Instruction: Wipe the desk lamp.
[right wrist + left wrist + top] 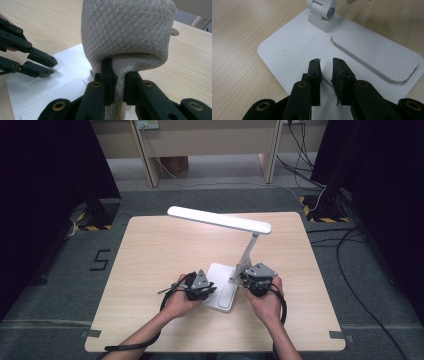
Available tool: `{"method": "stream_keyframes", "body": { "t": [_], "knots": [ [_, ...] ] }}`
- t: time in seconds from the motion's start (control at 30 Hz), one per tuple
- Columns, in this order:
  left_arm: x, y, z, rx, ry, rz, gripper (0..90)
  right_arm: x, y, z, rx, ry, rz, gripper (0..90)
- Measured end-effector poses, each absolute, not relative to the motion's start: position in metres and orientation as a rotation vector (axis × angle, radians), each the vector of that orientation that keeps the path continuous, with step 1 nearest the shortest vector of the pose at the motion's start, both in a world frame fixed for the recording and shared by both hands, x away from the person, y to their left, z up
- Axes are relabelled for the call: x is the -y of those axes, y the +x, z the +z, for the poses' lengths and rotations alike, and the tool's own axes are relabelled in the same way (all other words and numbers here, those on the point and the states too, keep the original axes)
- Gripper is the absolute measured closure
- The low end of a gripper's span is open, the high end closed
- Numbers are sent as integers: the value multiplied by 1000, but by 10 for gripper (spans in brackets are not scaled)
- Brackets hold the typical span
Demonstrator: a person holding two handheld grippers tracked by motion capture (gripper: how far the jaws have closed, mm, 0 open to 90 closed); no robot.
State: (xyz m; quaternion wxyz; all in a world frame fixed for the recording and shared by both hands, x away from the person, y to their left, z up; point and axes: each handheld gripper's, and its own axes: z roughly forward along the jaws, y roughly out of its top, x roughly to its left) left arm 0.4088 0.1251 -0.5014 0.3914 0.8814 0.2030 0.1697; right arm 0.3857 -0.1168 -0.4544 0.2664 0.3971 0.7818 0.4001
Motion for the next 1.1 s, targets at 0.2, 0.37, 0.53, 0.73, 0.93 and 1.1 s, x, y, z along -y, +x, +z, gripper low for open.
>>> {"method": "stream_keyframes", "body": {
  "t": [0.2,0.37,0.53,0.73,0.93,1.1],
  "knots": [
    [-125,409,-502,-517,2238,429,760,115,387,-460,-2118,1078,1076,817],
    [-126,409,-502,-514,2234,428,759,111,388,-469,-2145,1086,1056,816],
    [-125,409,-502,-518,2227,427,760,107,390,-476,-2164,1094,1047,816],
    [-126,409,-502,-518,2226,427,759,105,391,-481,-2181,1099,1035,816],
    [-126,409,-502,-516,2228,425,759,102,392,-486,-2203,1107,1028,816],
    [-126,409,-502,-515,2229,425,760,104,394,-487,-2224,1102,1010,816]
  ]
}}
